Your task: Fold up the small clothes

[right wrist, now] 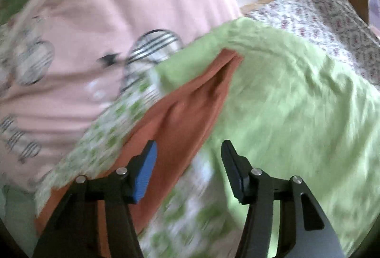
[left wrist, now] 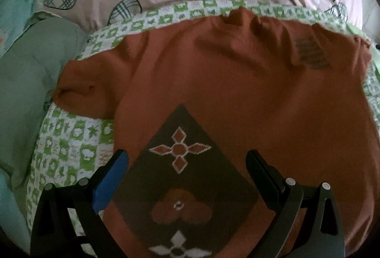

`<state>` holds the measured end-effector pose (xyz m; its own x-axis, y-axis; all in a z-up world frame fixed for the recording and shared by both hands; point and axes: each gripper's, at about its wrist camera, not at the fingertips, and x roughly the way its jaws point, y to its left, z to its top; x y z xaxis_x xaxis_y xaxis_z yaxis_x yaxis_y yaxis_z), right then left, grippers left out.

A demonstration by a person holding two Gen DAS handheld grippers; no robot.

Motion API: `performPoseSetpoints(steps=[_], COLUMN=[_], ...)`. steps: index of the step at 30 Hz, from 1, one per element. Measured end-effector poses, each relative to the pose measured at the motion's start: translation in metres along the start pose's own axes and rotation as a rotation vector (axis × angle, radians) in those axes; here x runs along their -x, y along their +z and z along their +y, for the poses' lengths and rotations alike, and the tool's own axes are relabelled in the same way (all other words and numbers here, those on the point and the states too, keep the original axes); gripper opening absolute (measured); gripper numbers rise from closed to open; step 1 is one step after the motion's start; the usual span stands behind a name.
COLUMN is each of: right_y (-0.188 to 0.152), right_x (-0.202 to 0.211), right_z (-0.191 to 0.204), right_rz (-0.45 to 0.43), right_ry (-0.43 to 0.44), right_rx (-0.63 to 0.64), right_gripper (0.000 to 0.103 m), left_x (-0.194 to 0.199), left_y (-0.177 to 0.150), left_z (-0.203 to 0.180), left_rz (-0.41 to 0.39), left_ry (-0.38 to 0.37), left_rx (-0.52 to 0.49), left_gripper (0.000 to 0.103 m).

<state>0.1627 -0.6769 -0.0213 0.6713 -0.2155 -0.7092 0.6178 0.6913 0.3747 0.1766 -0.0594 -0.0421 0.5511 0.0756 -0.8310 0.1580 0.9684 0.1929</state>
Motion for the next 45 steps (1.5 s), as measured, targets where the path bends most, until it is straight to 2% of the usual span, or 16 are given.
performPoseSetpoints(steps=[2,4,8,9,10,11,13,16,19,21,25,27,31,37,41,45], right_y=[0.013,0.026,0.046,0.047,0.049,0.049,0.045,0.033,0.016,0.004,-0.033,-0.065,-0.127,-0.221,-0.283,-0.323], right_x=[-0.020,-0.041,-0.078,-0.083,-0.086,-0.086,-0.070,-0.037,0.000,0.024,0.058,0.065,0.056,0.028,0.008,-0.017], right_z=[-0.010,-0.016,-0.021,-0.021,-0.019,-0.018,-0.006,0.017,0.039,0.056,0.116,0.158,0.231,0.316,0.368,0.388], right_rz=[0.002,0.002,0.020,0.024,0.038,0.047,0.040,0.048,0.075,0.080,0.104,0.143,0.238,0.401,0.476,0.539], right_ry=[0.001,-0.034,0.001,-0.010,-0.025,-0.024,-0.058,-0.065,-0.011,0.064,0.202,0.287,0.440,0.675,0.753,0.758], right_rx=[-0.035,-0.034,-0.043,-0.036,-0.029,-0.031,0.012,0.100,0.144,0.165,0.251,0.311,0.373,0.363,0.383,0.388], right_gripper=[0.055,0.055,0.054,0.042,0.010,0.006,0.006,0.006,0.006,0.005,0.006,0.005,0.005,0.006,0.006,0.006], left_x=[-0.009,-0.017,-0.031,-0.034,-0.036,-0.037,-0.036,-0.032,-0.025,-0.018,-0.008,-0.003,0.006,0.011,0.008,0.002], left_y=[0.005,0.010,0.016,0.017,0.018,0.019,0.020,0.022,0.021,0.018,0.013,0.011,0.005,-0.002,-0.008,-0.014], left_z=[-0.005,-0.012,-0.025,-0.028,-0.031,-0.033,-0.034,-0.036,-0.033,-0.028,-0.018,-0.011,0.008,0.041,0.060,0.077], left_rz=[0.010,0.018,0.036,0.040,0.046,0.049,0.044,0.020,0.006,-0.009,-0.026,-0.032,-0.049,-0.069,-0.069,-0.067], left_ry=[0.002,0.007,-0.002,-0.007,-0.013,-0.020,-0.035,-0.054,-0.071,-0.085,-0.100,-0.106,-0.117,-0.124,-0.156,-0.212], left_rx=[-0.007,-0.017,-0.030,-0.033,-0.035,-0.036,-0.040,-0.048,-0.041,-0.029,-0.011,0.005,0.044,0.119,0.169,0.223], left_gripper=[0.099,0.099,0.099,0.099,0.099,0.099,0.099,0.099,0.099,0.099,0.099,0.099,0.099,0.099,0.099,0.099])
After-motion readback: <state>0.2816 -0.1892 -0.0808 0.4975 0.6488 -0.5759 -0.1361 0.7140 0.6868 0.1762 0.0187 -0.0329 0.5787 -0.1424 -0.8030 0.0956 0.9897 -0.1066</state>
